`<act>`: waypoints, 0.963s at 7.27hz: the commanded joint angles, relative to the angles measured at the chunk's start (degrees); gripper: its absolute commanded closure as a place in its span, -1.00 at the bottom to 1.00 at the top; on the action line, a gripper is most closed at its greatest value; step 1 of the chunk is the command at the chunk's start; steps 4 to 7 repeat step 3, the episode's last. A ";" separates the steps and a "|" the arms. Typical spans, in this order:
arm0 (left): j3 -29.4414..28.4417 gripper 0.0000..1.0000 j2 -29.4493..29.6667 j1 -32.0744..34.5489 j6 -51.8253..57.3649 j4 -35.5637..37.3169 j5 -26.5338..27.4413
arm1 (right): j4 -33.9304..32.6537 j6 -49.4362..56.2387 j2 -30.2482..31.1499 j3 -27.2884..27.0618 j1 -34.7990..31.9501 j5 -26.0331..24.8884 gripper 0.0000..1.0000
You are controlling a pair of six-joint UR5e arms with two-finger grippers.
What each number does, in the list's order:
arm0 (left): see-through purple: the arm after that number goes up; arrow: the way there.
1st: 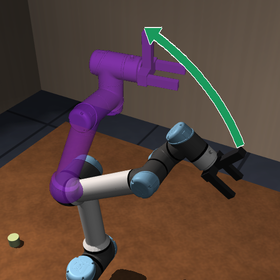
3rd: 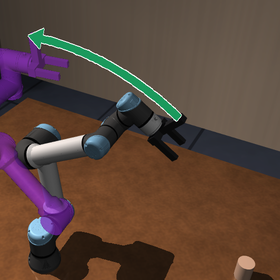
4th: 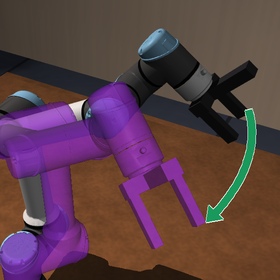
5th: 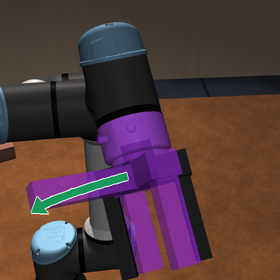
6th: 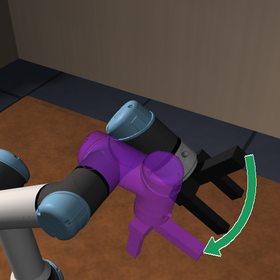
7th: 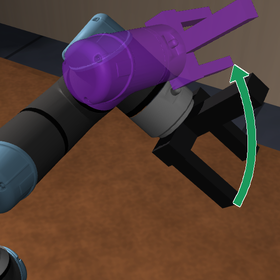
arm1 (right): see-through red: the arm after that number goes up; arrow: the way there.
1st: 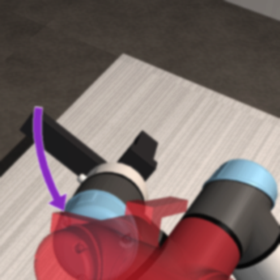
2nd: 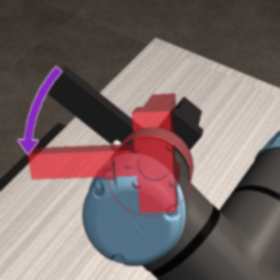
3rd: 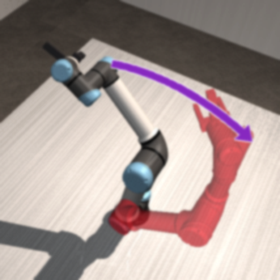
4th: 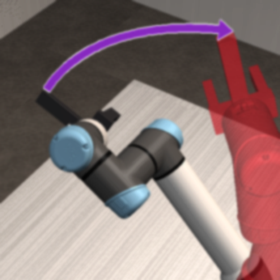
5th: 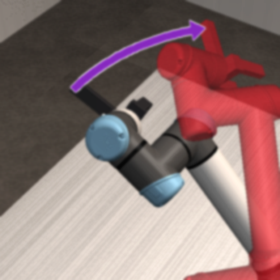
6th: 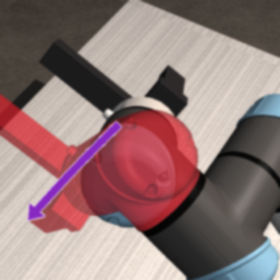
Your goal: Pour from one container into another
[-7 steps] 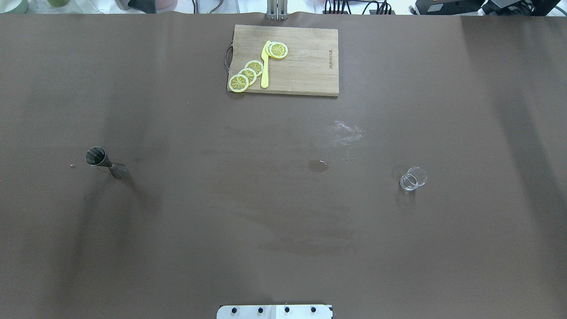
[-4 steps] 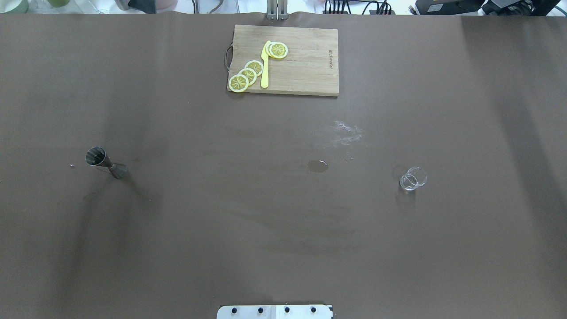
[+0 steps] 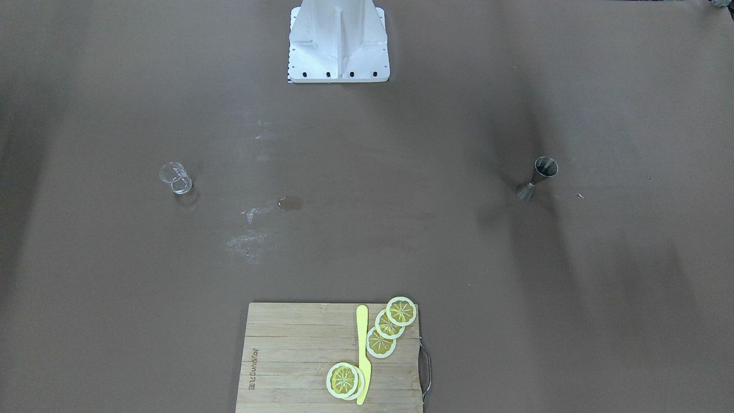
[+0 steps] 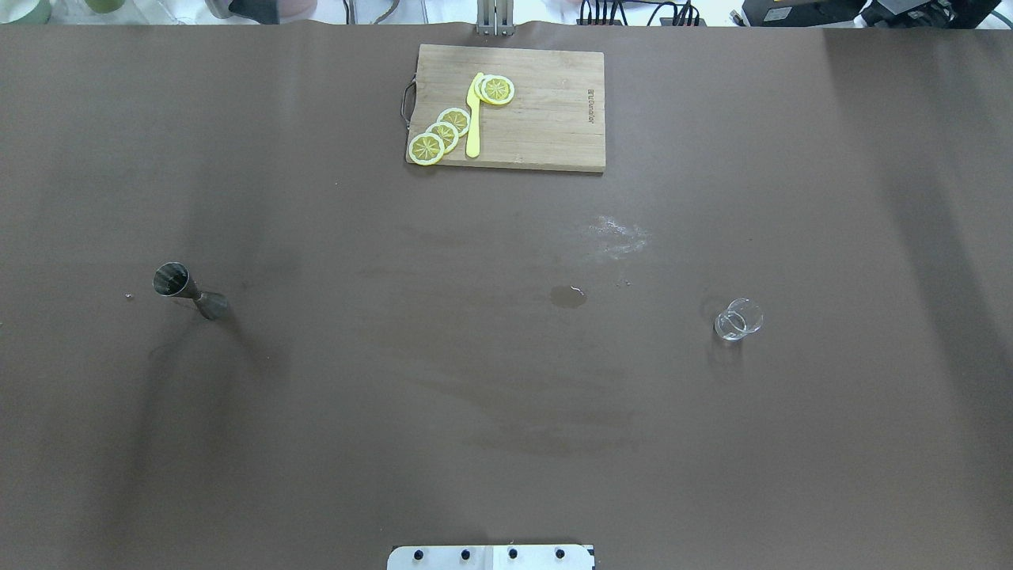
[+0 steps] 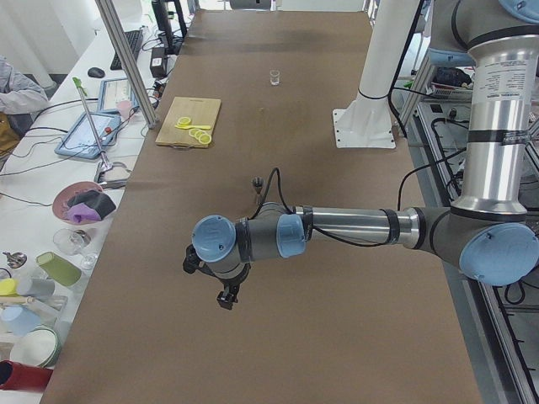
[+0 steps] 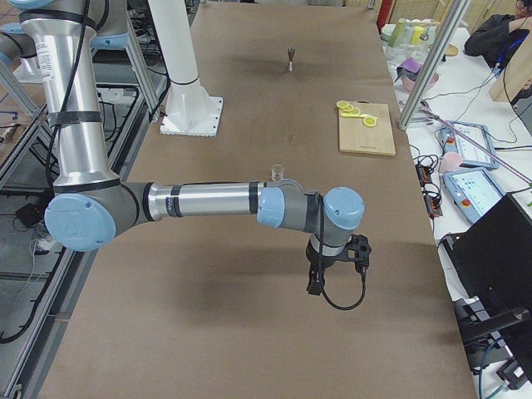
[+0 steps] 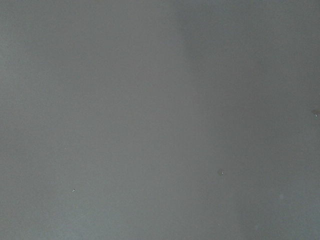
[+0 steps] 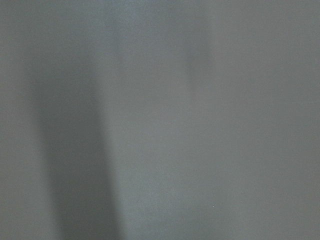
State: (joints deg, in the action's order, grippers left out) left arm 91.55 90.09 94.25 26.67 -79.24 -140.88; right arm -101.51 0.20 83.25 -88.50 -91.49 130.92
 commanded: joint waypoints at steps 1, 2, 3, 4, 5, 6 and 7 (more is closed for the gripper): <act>0.12 -0.97 -0.18 0.06 -0.03 -0.03 -0.01 | 0.00 -0.02 -0.01 0.00 0.00 0.03 -1.00; 0.03 -0.97 -0.18 0.06 -0.03 -0.03 -0.01 | 0.00 -0.02 -0.02 0.00 0.00 0.03 -1.00; 0.03 -0.97 -0.18 0.06 -0.03 -0.03 -0.01 | 0.00 -0.02 -0.02 0.00 0.00 0.03 -1.00; 0.03 -0.97 -0.18 0.06 -0.03 -0.03 -0.01 | 0.00 -0.02 -0.02 0.00 0.00 0.03 -1.00; 0.03 -0.97 -0.18 0.06 -0.03 -0.03 -0.01 | 0.00 -0.02 -0.02 0.00 0.00 0.03 -1.00; 0.03 -0.97 -0.18 0.06 -0.03 -0.03 -0.01 | 0.00 -0.02 -0.02 0.00 0.00 0.03 -1.00; 0.03 -0.97 -0.18 0.06 -0.03 -0.03 -0.01 | 0.00 -0.02 -0.02 0.00 0.00 0.03 -1.00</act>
